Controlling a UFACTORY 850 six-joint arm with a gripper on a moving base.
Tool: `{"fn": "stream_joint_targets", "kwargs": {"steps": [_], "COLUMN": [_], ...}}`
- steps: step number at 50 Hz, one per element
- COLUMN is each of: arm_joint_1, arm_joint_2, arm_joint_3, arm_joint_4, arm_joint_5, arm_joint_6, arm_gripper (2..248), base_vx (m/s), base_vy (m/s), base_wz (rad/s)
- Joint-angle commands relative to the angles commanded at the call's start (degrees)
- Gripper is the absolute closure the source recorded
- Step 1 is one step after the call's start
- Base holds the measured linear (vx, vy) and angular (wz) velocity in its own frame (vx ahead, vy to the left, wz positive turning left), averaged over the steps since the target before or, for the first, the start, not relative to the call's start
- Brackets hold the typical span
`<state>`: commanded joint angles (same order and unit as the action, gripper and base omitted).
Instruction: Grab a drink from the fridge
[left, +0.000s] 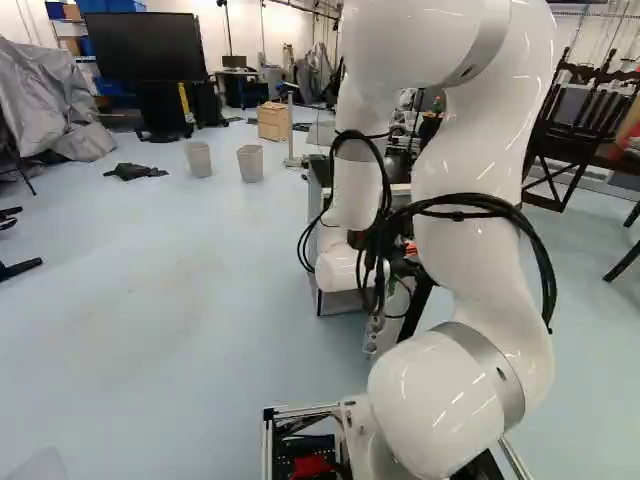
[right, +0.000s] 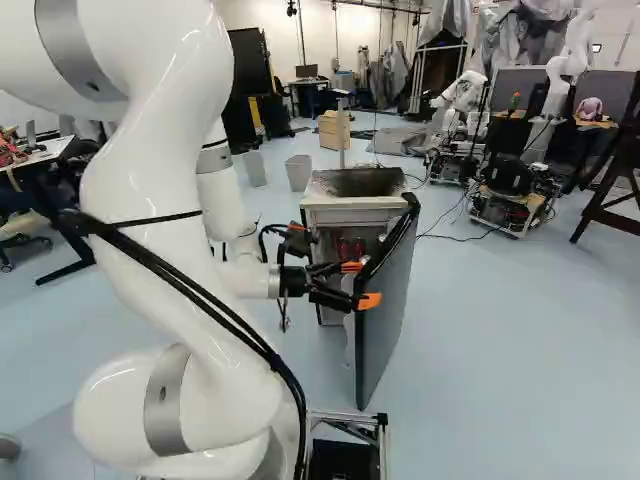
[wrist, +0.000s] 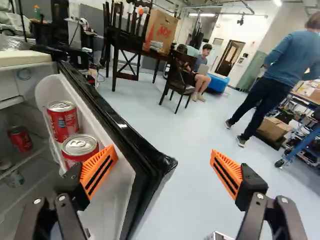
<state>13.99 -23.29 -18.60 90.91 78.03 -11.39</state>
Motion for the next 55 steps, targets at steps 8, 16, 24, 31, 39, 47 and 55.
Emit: {"fn": "stream_joint_targets", "kwargs": {"steps": [8,16,24,31,39,47,55], "arm_joint_1": [-2.2,-4.6,-7.1,-8.9,-11.1,-13.2,-15.6], "arm_joint_2": [0.0,-0.1,-0.5,-0.9,-1.4,-2.1,-2.8], "arm_joint_3": [0.1,-0.3,-1.5,-2.6,-4.1,-5.8,-7.9], "arm_joint_4": [0.7,1.5,2.2,2.8,3.1,3.1,3.1], "arm_joint_5": [0.4,1.0,1.7,2.2,2.4,2.4,2.4], "arm_joint_6": [0.0,0.0,0.0,0.0,0.0,0.0,0.0], "arm_gripper": [3,3,3,3,3,3,3], "base_vx": [0.0,0.0,0.0,0.0,0.0,0.0,0.0], "base_vy": [0.0,0.0,0.0,0.0,0.0,0.0,0.0], "base_wz": [0.0,0.0,0.0,0.0,0.0,0.0,0.0]}}
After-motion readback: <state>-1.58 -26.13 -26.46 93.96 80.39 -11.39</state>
